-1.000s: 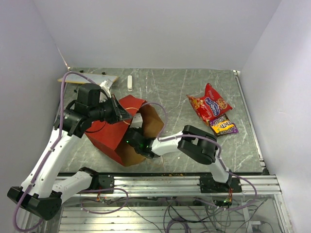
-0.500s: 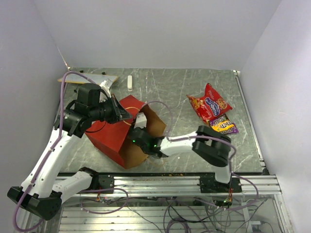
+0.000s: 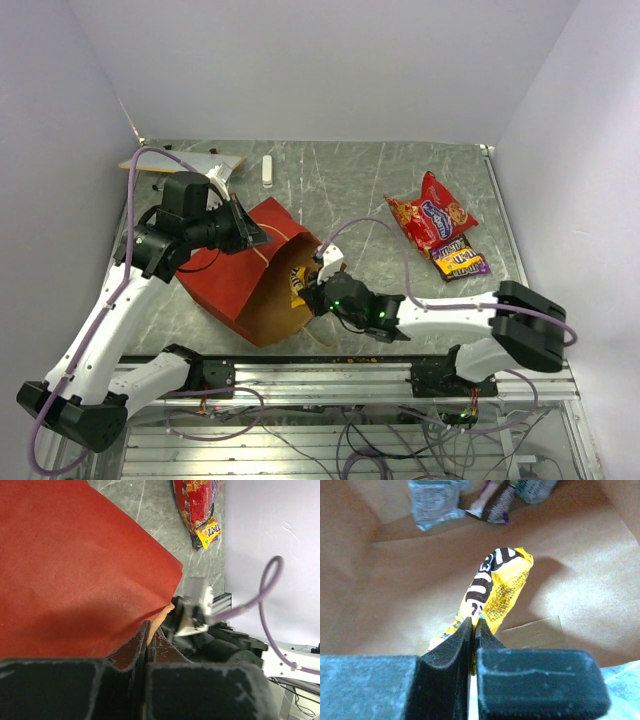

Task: Take the snacks out of the paper bag

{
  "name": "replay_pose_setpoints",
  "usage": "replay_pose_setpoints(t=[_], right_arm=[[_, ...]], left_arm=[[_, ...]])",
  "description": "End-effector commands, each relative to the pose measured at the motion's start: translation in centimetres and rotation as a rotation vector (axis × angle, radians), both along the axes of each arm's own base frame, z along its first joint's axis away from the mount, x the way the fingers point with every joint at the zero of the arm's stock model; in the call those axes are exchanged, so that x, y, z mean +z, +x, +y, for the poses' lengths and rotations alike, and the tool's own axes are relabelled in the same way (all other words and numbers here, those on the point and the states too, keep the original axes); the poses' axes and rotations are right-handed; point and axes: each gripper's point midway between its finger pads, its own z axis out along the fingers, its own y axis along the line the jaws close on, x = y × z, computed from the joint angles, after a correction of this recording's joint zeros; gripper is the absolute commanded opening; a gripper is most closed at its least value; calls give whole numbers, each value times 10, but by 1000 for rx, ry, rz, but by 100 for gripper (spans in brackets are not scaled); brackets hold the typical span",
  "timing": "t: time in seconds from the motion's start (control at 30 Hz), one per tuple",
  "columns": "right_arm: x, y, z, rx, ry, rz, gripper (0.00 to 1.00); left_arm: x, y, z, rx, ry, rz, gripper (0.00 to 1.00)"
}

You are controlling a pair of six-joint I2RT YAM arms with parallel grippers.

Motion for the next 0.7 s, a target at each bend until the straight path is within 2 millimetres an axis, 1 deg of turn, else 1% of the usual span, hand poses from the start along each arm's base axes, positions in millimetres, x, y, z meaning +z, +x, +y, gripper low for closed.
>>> replay_pose_setpoints(t=[0.0, 0.07, 0.13, 0.27, 0.3, 0.4, 0.57, 0.67], right_arm=[[37, -22, 0, 197, 17, -68, 0], [53, -28, -5, 264, -2, -120, 0], [70, -29, -14, 279, -25, -162, 0], [115, -30, -29, 316, -39, -283, 0], [128, -30, -33, 314, -30, -308, 0], [159, -29, -44, 307, -19, -374, 0], [197, -13, -66, 191, -43, -454, 0], [213, 7, -88, 13, -21, -488, 0]], left_arm=[[3, 7, 5, 17, 19, -51, 7], [0, 7, 6, 18, 26, -51, 7], [-3, 5, 6, 15, 28, -45, 7], [0, 6, 7, 13, 35, -54, 7], [1, 6, 7, 11, 41, -57, 7], [2, 8, 8, 9, 56, -64, 7], [4, 9, 6, 0, 49, -65, 7], [3, 7, 5, -7, 48, -58, 7]])
